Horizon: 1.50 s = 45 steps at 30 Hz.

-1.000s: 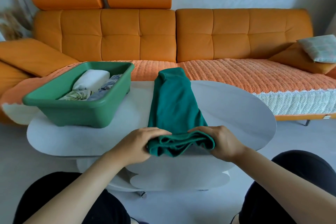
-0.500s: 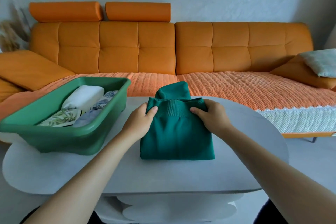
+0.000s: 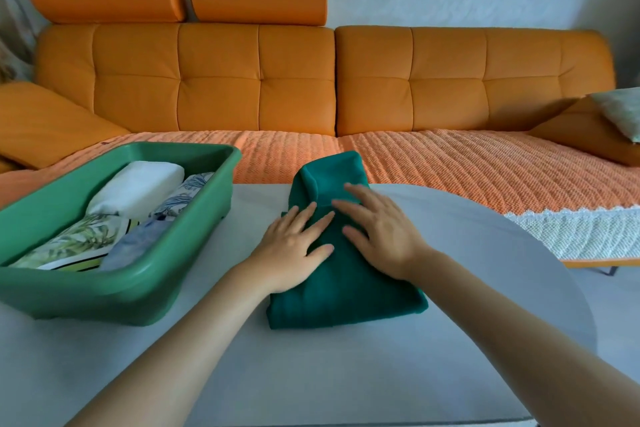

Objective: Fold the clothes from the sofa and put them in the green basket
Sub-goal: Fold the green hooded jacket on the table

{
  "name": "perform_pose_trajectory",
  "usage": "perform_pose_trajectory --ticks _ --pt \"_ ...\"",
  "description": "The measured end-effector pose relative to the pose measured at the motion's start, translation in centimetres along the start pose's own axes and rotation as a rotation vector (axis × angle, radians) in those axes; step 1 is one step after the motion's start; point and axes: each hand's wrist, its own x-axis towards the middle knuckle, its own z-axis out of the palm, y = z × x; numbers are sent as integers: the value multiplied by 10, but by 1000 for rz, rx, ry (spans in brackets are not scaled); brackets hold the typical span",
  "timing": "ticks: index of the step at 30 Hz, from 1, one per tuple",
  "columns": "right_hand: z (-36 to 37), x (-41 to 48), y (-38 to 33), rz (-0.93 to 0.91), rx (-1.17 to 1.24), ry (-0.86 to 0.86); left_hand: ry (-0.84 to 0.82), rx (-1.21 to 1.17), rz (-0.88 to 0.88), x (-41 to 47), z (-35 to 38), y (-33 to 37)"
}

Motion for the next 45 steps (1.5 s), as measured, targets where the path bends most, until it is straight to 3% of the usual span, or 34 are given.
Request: perform_pose_trajectory --ticks 2,4,7,10,13,15,19,22,28,32,34,36,38,41,43,45 --pt "10 -19 5 3 68 -226 -35 -87 -30 -3 9 -8" --pt "16 -29 14 123 160 -338 -18 -121 -24 -5 16 -10" --pt "18 -30 16 160 132 -338 -2 -79 -30 -7 18 -9" --pt "18 -33 12 141 -5 -302 86 114 -62 -11 9 -2" --pt "15 -40 9 49 -107 -272 323 251 121 -25 3 9" --pt "11 -43 7 1 -83 -273 376 195 236 -34 4 11" --pt "3 -39 13 146 147 -257 207 -157 37 -27 -3 5" --pt "0 -31 20 297 360 -216 168 -228 -50 -11 -10 -4" --pt "-8 -30 28 314 451 -313 102 -288 -56 -14 -16 -12" --pt "-6 -33 22 230 219 -386 14 -306 -67 -19 -11 -14" --pt "-2 -35 17 193 64 -345 1 -316 -101 -19 -7 -10" --pt "-1 -38 12 162 -52 -252 84 -85 -80 -17 -2 -5" --pt "-6 -41 4 77 -120 -128 283 111 6 -21 -3 5" --pt "-17 -45 -8 -166 -129 4 457 167 305 -36 -10 16" --pt "-23 -53 -9 -255 -58 -72 330 66 358 -50 -9 13" --pt "-25 -65 -7 -176 95 -297 13 -35 198 -64 -5 8"
